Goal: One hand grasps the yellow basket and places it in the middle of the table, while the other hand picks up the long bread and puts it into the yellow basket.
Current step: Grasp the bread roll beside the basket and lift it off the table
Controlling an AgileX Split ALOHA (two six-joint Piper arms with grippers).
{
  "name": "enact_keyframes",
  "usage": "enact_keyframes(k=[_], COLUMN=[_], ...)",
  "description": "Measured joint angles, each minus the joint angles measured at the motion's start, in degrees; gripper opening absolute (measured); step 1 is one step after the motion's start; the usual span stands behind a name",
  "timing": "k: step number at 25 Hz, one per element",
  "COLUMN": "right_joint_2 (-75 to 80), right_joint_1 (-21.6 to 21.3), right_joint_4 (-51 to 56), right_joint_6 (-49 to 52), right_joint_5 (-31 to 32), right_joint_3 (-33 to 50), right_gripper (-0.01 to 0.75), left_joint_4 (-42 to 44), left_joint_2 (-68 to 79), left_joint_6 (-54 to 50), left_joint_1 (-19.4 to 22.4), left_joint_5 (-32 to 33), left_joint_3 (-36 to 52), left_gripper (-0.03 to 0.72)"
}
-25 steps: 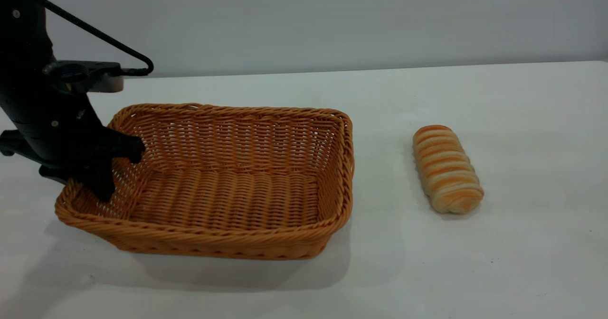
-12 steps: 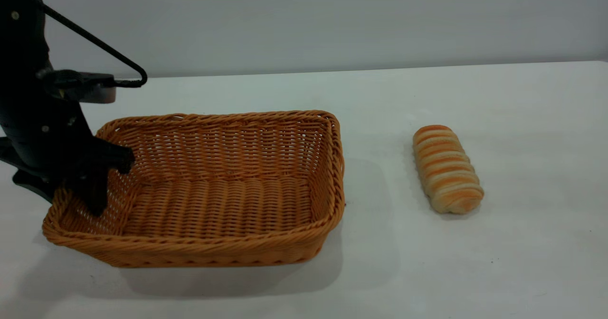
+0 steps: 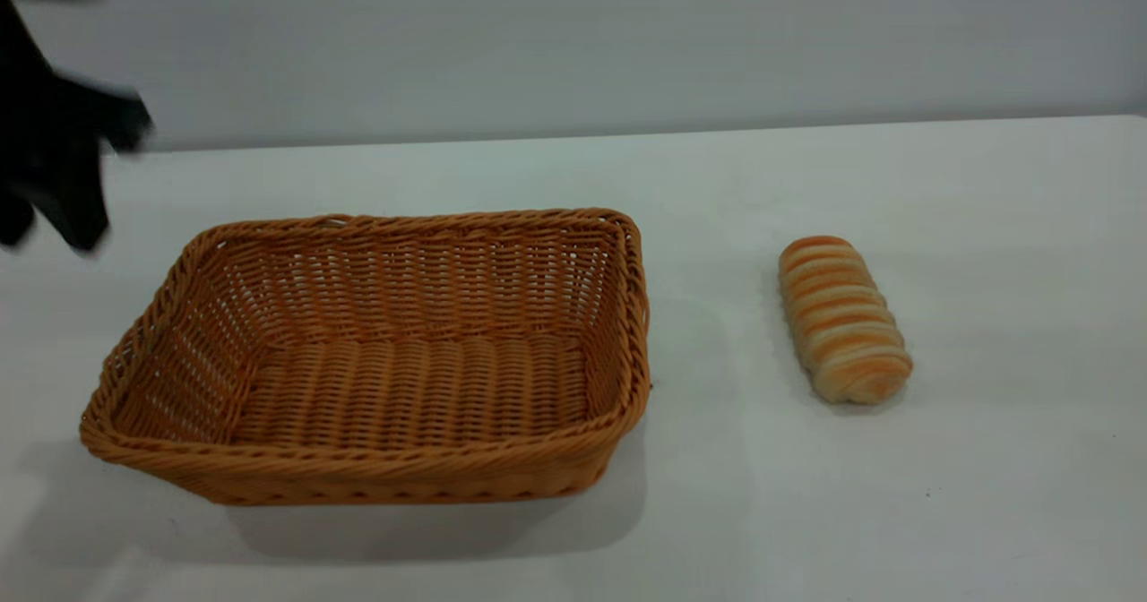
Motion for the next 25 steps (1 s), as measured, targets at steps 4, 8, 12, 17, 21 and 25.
enact_keyframes(k=[4,8,12,17,21,25], right_joint_2=[5.4,14.7,26.5,43.0,54.9,65.1], right_joint_1=[0.0,0.0,1.0,8.2,12.7,14.4], right_joint_4=[11.9,18.8,21.1,19.7,19.0,19.3], right_joint_6=[-11.7,-18.7,-20.9,-21.9,-21.9,-21.9], right_joint_5=[0.4,0.0,-3.1,-11.6,-20.1,-29.6], right_joint_3=[-1.4,-5.3,-10.8,-18.4,-23.1,-25.8], right_gripper=[0.403,0.403,0.403,0.403,0.403,0.403], left_joint_4=[-0.1,-0.1,-0.1,-0.1,-0.1,-0.1], left_joint_2=[-8.8,-15.8,-20.6,-22.6,-22.6,-22.6], left_joint_6=[-0.1,-0.1,-0.1,-0.1,-0.1,-0.1], left_joint_1=[0.0,0.0,0.0,0.0,0.0,0.0], left_joint_5=[1.0,1.4,2.0,3.7,6.5,8.1], left_joint_3=[0.4,0.3,0.4,0.4,0.4,0.4], left_gripper=[0.428,0.428,0.430,0.431,0.431,0.432])
